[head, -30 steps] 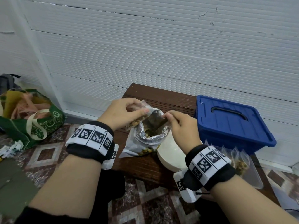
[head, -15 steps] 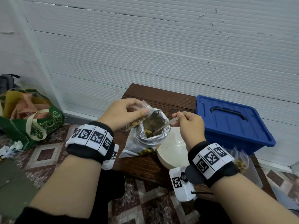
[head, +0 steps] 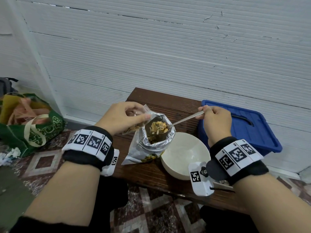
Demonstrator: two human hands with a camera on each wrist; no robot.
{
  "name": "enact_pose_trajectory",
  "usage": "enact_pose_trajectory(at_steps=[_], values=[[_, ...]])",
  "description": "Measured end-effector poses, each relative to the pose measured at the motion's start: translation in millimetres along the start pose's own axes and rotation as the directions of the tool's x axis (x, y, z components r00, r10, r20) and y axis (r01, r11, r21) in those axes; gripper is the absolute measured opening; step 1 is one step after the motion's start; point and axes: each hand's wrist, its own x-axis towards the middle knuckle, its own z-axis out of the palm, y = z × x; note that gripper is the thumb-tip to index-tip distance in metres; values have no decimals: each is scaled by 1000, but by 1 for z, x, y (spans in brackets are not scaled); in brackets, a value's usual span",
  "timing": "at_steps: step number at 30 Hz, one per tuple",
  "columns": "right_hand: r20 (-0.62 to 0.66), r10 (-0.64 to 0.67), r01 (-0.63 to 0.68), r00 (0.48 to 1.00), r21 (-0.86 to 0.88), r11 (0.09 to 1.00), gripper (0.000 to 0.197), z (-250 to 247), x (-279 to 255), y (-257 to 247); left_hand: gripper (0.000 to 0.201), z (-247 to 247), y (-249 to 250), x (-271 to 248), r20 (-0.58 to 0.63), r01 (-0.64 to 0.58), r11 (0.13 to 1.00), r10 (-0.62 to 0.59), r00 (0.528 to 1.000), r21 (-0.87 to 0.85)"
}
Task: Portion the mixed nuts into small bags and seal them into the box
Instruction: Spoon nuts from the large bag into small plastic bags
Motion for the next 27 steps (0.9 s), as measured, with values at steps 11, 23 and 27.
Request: enact_pose_trajectory(at_steps=[11,23,27], values=[[-38,-69,70,997,12,997,33,-14,19,-27,28,9,3,0,6,-14,1000,14,1000,21],[84,-100,103,991,-37,994,37,2,16,-28,41,17,9,2,59,-37,997,33,998,73],[110,-93,96,990,-21,995,35,5,17,-25,38,18,12,1,68,-37,997,32,997,71]])
